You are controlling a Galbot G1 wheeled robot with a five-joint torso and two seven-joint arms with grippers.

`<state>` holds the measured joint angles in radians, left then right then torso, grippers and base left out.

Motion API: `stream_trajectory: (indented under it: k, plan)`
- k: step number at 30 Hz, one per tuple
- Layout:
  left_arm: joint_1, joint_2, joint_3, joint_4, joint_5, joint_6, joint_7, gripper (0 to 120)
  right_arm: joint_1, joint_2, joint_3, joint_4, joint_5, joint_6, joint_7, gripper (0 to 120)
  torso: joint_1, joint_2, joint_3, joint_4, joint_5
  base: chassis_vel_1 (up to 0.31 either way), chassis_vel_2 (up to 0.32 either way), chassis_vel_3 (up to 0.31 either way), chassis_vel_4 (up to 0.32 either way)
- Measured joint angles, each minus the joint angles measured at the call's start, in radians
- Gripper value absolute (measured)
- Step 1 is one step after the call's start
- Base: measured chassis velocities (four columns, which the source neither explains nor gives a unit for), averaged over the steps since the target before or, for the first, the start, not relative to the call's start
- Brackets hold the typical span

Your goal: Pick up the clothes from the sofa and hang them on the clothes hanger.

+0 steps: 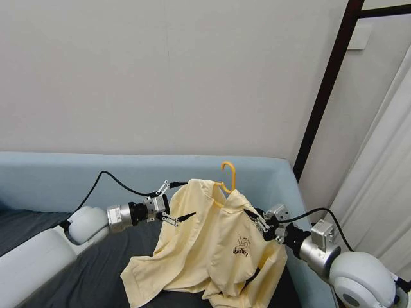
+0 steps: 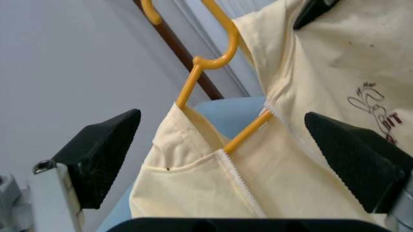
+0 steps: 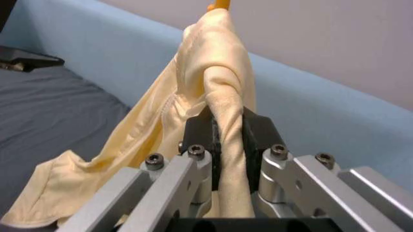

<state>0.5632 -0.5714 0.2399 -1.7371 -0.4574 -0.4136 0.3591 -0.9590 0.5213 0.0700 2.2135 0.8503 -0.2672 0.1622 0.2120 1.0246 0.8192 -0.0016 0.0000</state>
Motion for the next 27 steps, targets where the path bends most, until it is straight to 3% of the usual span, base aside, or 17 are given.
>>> stream_trajectory:
  k: [3, 5, 9, 10, 13, 17, 27]
  plan:
    - [0.057, -0.029, -0.003, -0.049, -0.017, 0.045, -0.176, 100, -0.005, 0.001, 0.009, 0.023, 0.005, 0.011, 0.014, 8, 0.000, 0.000, 0.000, -0.0002, -0.0001, 0.000, 0.000, 0.000, 0.000]
    - [0.077, -0.038, -0.010, -0.066, -0.027, 0.066, -0.216, 100, -0.006, 0.003, 0.012, 0.032, 0.006, 0.015, 0.018, 8, 0.000, 0.000, 0.000, -0.0001, -0.0002, 0.000, 0.000, 0.000, 0.000]
    - [0.157, -0.098, -0.017, -0.137, -0.048, 0.190, -0.464, 100, -0.005, 0.008, 0.021, 0.057, 0.004, 0.023, 0.024, 8, 0.000, 0.000, 0.000, 0.0002, -0.0002, 0.000, 0.000, 0.000, 0.000]
    - [0.157, -0.098, -0.017, -0.137, -0.048, 0.190, -0.464, 100, -0.005, 0.008, 0.021, 0.057, 0.004, 0.023, 0.024, 8, 0.000, 0.000, 0.000, 0.0002, -0.0002, 0.000, 0.000, 0.000, 0.000]
    - [0.173, -0.160, 0.019, -0.165, -0.077, 0.281, -0.667, 100, -0.005, 0.005, 0.024, 0.065, 0.005, 0.024, 0.027, 8, 0.000, 0.000, 0.000, 0.0001, 0.0001, 0.000, 0.000, 0.000, 0.000]
    - [0.169, -0.208, 0.054, -0.162, -0.073, 0.319, -0.752, 100, -0.004, 0.006, 0.025, 0.074, 0.017, 0.023, 0.034, 8, 0.000, 0.000, 0.000, -0.0001, 0.0000, 0.000, 0.000, 0.000, 0.000]
    - [0.118, -0.257, 0.111, -0.089, -0.005, 0.329, -0.775, 97, -0.003, 0.000, 0.029, 0.101, 0.049, 0.018, 0.042, 8, 0.000, 0.000, 0.000, 0.0001, 0.0000, 0.000, 0.000, 0.000, 0.000]
